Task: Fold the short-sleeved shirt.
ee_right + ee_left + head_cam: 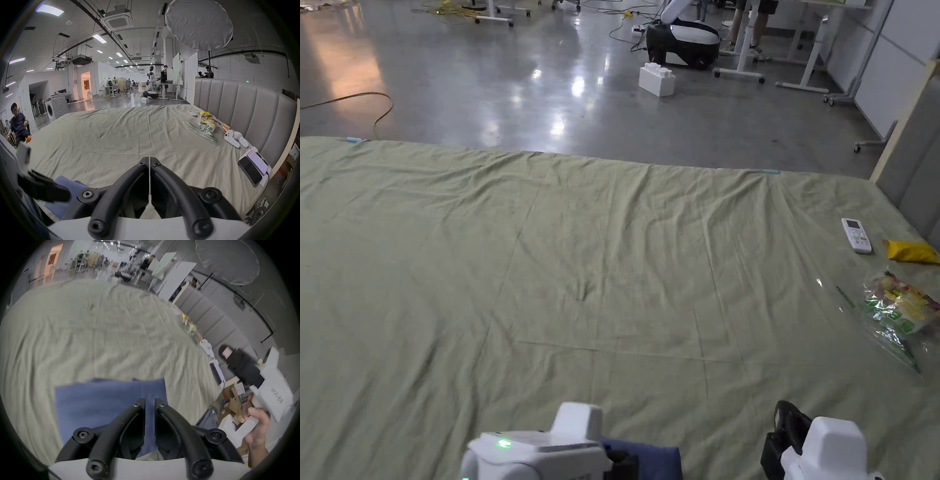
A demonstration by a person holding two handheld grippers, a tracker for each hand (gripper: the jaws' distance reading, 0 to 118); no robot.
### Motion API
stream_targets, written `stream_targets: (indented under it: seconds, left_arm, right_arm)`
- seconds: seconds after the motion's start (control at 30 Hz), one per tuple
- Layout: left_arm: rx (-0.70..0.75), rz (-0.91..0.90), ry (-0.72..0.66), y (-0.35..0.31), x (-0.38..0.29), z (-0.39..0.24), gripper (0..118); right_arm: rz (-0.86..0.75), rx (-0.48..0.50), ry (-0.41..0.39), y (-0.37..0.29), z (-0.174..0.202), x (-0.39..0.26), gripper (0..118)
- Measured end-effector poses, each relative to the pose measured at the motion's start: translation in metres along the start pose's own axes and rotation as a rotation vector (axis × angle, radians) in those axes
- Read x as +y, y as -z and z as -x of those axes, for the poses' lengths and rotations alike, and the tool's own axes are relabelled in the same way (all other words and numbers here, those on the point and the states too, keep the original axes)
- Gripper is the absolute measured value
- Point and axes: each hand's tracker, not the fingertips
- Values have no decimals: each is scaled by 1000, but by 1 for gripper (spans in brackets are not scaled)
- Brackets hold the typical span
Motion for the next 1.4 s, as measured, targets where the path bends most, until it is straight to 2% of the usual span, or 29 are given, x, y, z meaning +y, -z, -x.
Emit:
stream_targets:
  seconds: [0.1, 0.4, 0.57, 0.7, 0.73, 0.93, 1.13, 1.2, 1.3, 1.4]
  left_arm:
    - [56, -152, 9, -32, 13, 16, 11]
    - [428, -558, 162, -90, 33, 36, 10]
    - [614, -697, 231, -97, 33, 39, 10]
    - [690, -746, 292, -97, 32, 38, 10]
    - [689, -758, 291, -97, 32, 39, 10]
    - [677, -816, 250, -102, 34, 39, 10]
    - [640, -765, 183, -106, 29, 58, 10]
    - [629, -724, 161, -105, 23, 66, 10]
    - [623, -671, 137, -102, 10, 78, 10]
    - [598, -595, 103, -96, -2, 89, 10]
  right_arm:
    - [-27, 0, -5, 0, 4, 6, 2]
    - [-133, 7, -21, 4, 28, 40, 2]
    - [-207, 2, -28, 6, 41, 59, 2]
    - [-264, 1, -66, 5, 50, 70, 2]
    - [-287, 3, -86, 5, 53, 73, 2]
    - [-306, -16, -78, 6, 54, 76, 2]
    - [-252, -34, -75, 1, 44, 62, 2]
    - [-146, -7, -37, -1, 45, 43, 2]
    - [-96, 46, -113, -8, 63, 11, 2]
    - [2, 134, -129, -11, 85, -25, 2]
